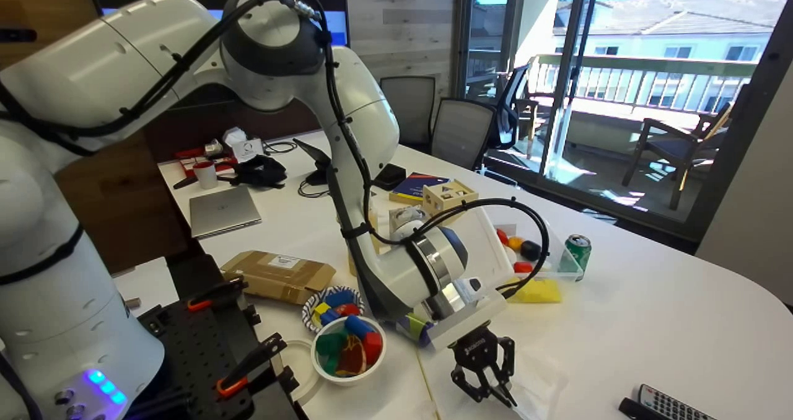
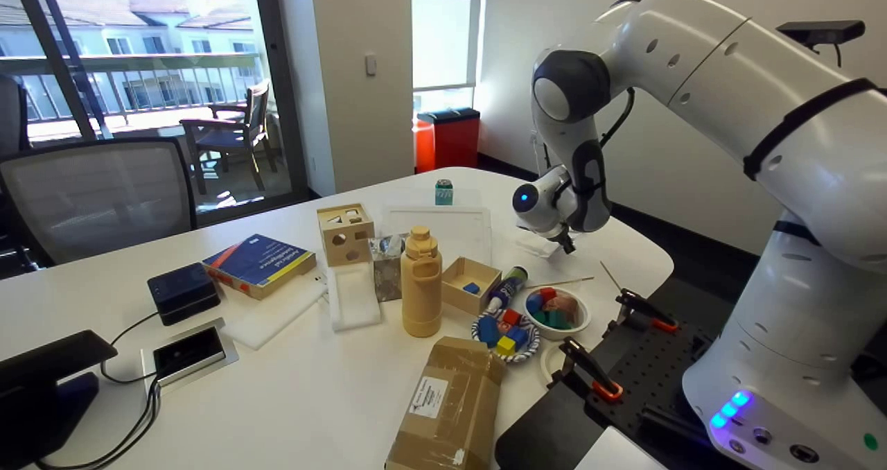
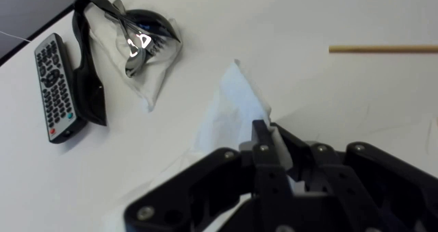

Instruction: Fold the napkin in four

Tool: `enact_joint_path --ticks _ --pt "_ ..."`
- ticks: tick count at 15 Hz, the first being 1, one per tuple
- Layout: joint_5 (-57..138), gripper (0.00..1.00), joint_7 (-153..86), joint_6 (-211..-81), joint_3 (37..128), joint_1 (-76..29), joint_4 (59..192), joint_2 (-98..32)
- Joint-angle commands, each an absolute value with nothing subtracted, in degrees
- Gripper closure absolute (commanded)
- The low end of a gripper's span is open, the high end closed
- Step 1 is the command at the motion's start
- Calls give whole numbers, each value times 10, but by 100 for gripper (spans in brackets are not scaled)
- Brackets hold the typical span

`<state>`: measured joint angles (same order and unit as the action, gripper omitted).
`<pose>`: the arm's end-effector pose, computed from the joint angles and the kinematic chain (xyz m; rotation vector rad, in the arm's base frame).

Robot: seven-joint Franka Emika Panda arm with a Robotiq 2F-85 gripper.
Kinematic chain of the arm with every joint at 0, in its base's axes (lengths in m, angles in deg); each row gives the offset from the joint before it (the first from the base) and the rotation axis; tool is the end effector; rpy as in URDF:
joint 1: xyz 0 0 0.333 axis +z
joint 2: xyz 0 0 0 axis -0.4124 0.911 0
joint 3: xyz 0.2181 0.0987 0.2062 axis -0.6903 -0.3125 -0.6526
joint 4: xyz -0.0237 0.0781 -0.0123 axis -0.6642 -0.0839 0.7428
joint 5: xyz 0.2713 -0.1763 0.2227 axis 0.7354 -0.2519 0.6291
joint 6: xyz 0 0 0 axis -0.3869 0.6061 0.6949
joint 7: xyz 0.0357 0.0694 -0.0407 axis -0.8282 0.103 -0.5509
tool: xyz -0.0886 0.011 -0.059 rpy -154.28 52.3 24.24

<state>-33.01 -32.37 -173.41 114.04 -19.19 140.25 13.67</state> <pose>0.4871 -0.2642 -0.0130 2.0320 1.1569 -0.5201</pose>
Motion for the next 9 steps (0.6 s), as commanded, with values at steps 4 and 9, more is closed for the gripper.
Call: enact_joint_path --ticks 4,9 --pt "-377 98 -458 -1507 1051 -210 1373 125" --pt "-498 98 -499 -1412 975 -248 1364 131"
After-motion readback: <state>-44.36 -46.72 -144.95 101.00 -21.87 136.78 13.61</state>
